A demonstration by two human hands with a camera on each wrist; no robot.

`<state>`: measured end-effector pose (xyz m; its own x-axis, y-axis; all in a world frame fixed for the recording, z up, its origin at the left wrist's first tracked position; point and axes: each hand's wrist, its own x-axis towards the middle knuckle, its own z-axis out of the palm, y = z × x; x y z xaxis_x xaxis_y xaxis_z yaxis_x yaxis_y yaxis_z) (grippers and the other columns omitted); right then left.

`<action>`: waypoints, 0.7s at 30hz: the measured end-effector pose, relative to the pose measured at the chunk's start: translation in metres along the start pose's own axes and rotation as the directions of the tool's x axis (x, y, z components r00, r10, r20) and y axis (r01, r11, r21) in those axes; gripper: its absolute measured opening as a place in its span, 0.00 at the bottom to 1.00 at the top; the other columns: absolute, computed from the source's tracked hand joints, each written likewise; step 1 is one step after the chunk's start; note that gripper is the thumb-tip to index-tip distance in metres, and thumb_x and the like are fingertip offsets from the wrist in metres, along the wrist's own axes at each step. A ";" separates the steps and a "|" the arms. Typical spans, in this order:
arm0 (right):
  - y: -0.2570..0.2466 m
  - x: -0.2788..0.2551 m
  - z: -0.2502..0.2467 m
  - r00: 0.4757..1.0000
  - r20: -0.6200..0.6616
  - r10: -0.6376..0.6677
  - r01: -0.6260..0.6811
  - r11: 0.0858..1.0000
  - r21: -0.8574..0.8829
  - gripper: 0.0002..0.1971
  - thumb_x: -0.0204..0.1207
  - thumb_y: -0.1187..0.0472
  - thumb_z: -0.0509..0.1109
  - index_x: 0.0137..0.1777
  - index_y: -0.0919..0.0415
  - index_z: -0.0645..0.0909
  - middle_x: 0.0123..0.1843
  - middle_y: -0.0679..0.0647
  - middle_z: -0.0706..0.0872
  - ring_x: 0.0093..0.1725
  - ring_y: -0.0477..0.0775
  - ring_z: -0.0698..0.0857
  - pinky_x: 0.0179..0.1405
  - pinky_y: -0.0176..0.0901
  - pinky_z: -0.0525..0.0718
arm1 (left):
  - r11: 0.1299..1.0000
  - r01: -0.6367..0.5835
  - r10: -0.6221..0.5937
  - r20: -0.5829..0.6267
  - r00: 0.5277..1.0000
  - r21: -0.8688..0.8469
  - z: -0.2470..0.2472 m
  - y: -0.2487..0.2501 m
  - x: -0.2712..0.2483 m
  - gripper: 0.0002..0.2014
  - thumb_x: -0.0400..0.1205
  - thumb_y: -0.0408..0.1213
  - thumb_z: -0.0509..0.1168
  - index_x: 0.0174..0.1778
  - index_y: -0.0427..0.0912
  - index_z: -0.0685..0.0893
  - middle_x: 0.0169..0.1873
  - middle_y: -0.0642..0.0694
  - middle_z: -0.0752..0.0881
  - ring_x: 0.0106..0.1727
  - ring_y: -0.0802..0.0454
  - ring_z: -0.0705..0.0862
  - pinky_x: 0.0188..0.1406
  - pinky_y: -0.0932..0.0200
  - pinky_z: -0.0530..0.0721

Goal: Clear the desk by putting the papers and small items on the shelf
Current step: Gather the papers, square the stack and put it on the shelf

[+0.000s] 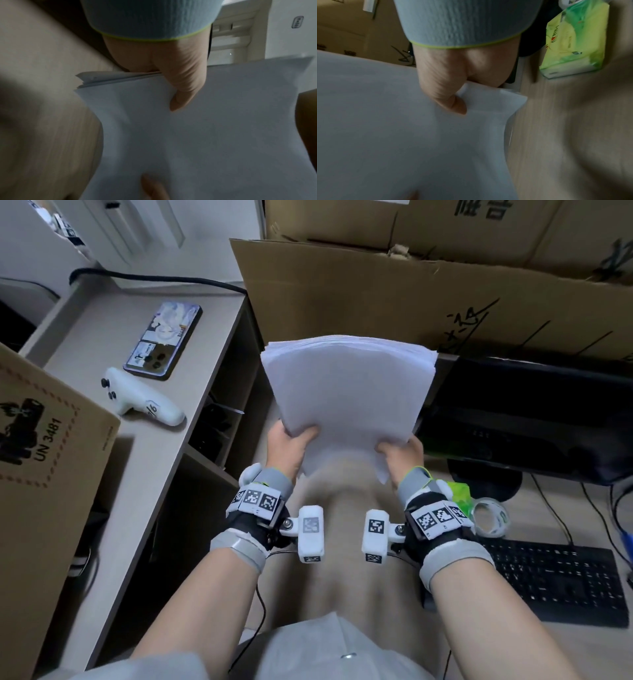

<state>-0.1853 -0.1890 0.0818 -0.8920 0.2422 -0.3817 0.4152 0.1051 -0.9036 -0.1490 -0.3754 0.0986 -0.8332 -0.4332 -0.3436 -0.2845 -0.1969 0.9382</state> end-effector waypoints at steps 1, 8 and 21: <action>-0.001 -0.001 0.001 1.000 0.002 -0.028 0.028 1.000 0.011 0.11 0.67 0.80 0.68 0.44 0.66 0.84 0.37 0.56 0.82 0.36 0.49 0.79 0.37 0.36 0.77 | 1.000 -0.015 0.015 -0.008 1.000 0.012 0.001 0.000 -0.002 0.11 0.73 0.22 0.73 0.48 0.36 0.86 0.39 0.46 0.90 0.38 0.55 0.87 0.42 0.61 0.85; 0.046 -0.021 -0.010 0.982 0.104 0.160 -0.143 0.978 -0.152 0.19 0.63 0.72 0.82 0.55 0.67 0.85 0.47 0.57 0.87 0.46 0.52 0.85 0.42 0.38 0.82 | 0.970 0.134 -0.136 -0.007 0.991 0.201 -0.021 -0.052 -0.012 0.21 0.66 0.25 0.74 0.55 0.38 0.82 0.49 0.42 0.89 0.47 0.49 0.87 0.44 0.68 0.83; 0.024 -0.018 -0.012 0.988 0.094 0.126 -0.135 0.986 0.095 0.10 0.66 0.74 0.77 0.42 0.59 0.87 0.42 0.56 0.89 0.38 0.51 0.86 0.44 0.40 0.84 | 0.986 0.072 -0.071 -0.011 0.997 0.153 -0.012 -0.039 -0.004 0.20 0.68 0.21 0.70 0.56 0.36 0.83 0.42 0.44 0.87 0.41 0.54 0.86 0.43 0.65 0.84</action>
<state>-0.1574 -0.1792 0.0689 -0.8456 0.1613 -0.5089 0.5127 -0.0206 -0.8583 -0.1286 -0.3762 0.0628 -0.8059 -0.4275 -0.4097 -0.4126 -0.0909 0.9064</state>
